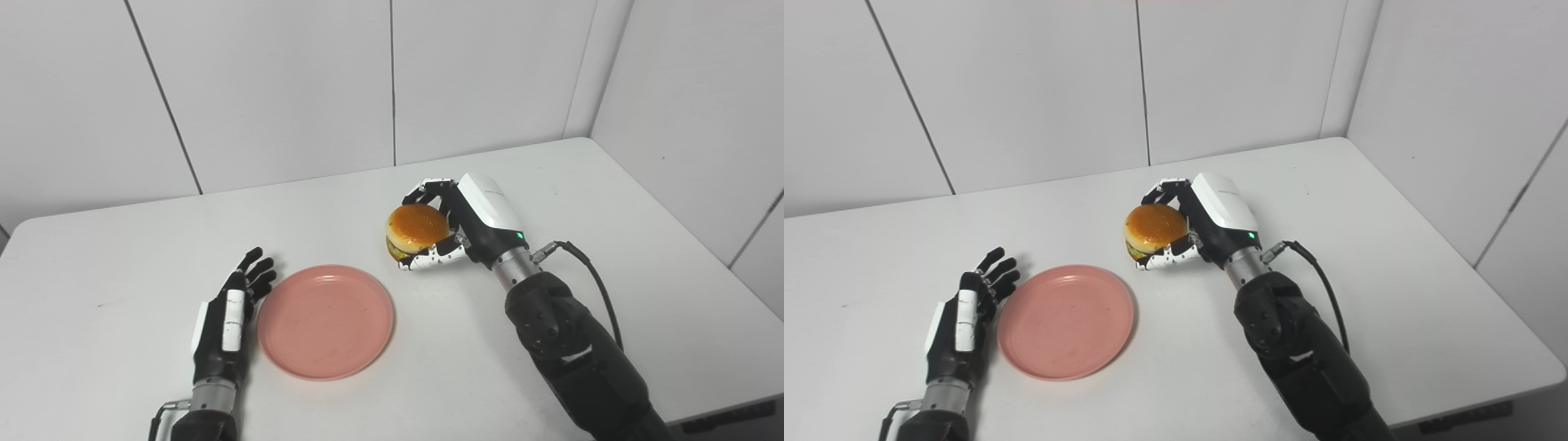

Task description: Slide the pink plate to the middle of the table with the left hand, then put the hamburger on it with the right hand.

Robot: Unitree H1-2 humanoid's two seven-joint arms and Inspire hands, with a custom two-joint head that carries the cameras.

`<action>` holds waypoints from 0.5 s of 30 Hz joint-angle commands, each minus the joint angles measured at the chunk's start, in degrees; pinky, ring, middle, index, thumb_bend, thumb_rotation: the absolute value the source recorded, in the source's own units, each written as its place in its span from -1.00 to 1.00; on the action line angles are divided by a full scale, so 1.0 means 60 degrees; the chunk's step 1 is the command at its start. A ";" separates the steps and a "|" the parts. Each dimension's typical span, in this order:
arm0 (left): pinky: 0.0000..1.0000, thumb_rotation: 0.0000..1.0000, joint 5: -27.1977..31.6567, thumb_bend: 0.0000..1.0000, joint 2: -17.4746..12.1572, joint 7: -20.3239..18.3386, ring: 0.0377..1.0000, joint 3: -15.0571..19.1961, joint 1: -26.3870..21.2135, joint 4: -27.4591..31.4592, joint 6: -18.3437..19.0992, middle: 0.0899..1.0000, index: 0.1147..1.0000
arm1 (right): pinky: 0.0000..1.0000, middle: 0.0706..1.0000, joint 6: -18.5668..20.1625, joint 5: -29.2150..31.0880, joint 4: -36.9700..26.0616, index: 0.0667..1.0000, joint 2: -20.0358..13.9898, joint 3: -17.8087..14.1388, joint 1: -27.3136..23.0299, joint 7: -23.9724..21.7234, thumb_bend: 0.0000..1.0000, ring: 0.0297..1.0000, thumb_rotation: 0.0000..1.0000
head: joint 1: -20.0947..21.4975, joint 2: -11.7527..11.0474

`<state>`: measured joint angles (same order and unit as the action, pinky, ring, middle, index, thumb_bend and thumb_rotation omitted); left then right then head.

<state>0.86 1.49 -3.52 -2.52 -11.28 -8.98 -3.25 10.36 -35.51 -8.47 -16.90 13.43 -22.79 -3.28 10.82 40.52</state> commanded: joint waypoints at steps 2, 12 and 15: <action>0.75 1.00 -0.0147 0.65 0.0146 0.0096 0.69 -0.0124 -0.0087 0.0214 -0.0071 0.67 0.64 | -0.50 -0.12 -0.0410 -0.0083 -0.0296 -0.10 0.0114 0.0108 -0.0450 -0.0072 0.05 -0.39 -1.00 | -0.0135 0.0023; 0.71 1.00 -0.0475 0.62 0.0361 0.0318 0.67 -0.0306 -0.0026 0.0464 0.0182 0.64 0.62 | -0.27 -0.19 -0.0863 -0.0110 -0.0124 0.00 0.0612 0.0799 -0.0569 -0.0388 0.03 -0.17 -1.00 | -0.0645 0.0123; 0.73 1.00 -0.0576 0.60 0.0424 0.0406 0.68 -0.0378 0.0019 0.0618 0.0382 0.65 0.63 | -0.38 -0.24 -0.1028 -0.0166 -0.0063 0.01 0.0687 0.0997 -0.0630 -0.0476 0.03 -0.27 -1.00 | -0.0849 0.0183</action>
<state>-1.73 3.34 -1.48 -4.55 -10.33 -7.26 -0.95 7.58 -36.28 -8.12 -13.24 19.38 -23.52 -6.50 6.42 41.40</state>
